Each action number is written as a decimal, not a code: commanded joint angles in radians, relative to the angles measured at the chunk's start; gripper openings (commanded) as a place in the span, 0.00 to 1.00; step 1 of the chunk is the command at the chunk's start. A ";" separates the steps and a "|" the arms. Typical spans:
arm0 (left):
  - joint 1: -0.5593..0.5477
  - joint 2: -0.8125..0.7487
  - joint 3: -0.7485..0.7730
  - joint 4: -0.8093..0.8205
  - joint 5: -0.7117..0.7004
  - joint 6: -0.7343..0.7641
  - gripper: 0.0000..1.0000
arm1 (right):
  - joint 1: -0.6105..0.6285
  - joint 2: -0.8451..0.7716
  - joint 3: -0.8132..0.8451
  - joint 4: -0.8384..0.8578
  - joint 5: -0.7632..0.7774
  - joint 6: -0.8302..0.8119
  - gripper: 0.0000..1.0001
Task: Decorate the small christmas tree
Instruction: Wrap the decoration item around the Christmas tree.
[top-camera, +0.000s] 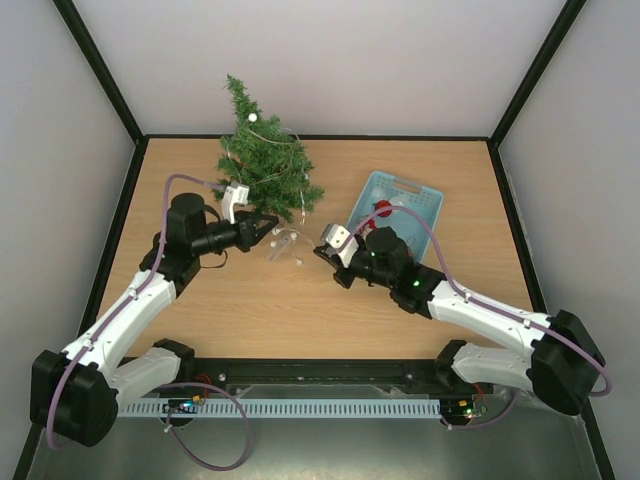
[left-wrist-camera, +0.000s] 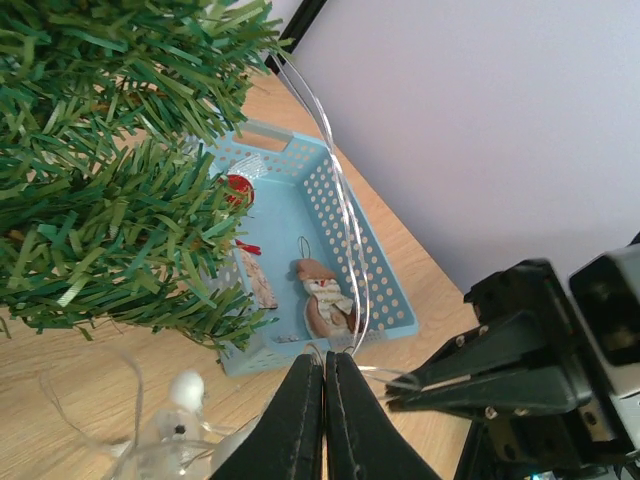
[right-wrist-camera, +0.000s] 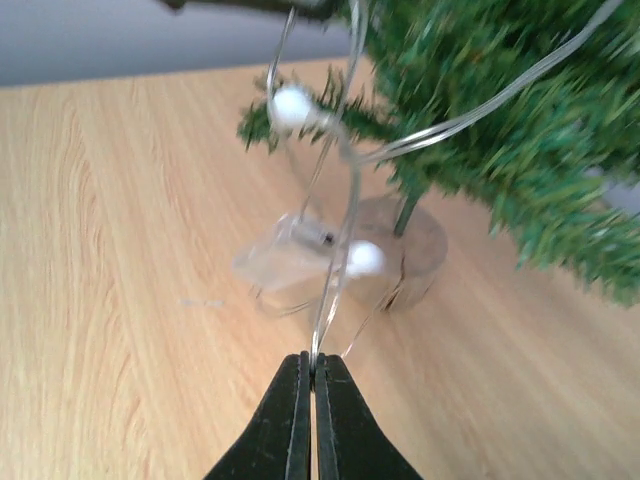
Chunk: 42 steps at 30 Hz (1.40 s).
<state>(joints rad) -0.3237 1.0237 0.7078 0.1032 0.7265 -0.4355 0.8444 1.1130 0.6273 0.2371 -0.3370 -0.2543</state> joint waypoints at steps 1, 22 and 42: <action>0.012 -0.001 0.020 0.035 0.009 -0.023 0.02 | 0.007 0.059 0.072 -0.199 -0.062 -0.008 0.02; 0.015 -0.024 0.018 0.040 0.031 -0.036 0.02 | 0.088 0.114 0.060 0.026 0.068 -0.041 0.36; 0.015 -0.038 0.012 0.020 0.060 0.017 0.02 | 0.043 0.037 0.129 -0.017 0.083 -0.065 0.37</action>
<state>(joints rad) -0.3138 1.0054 0.7074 0.1181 0.7559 -0.4484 0.9089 1.1748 0.7303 0.1436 -0.4454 -0.3454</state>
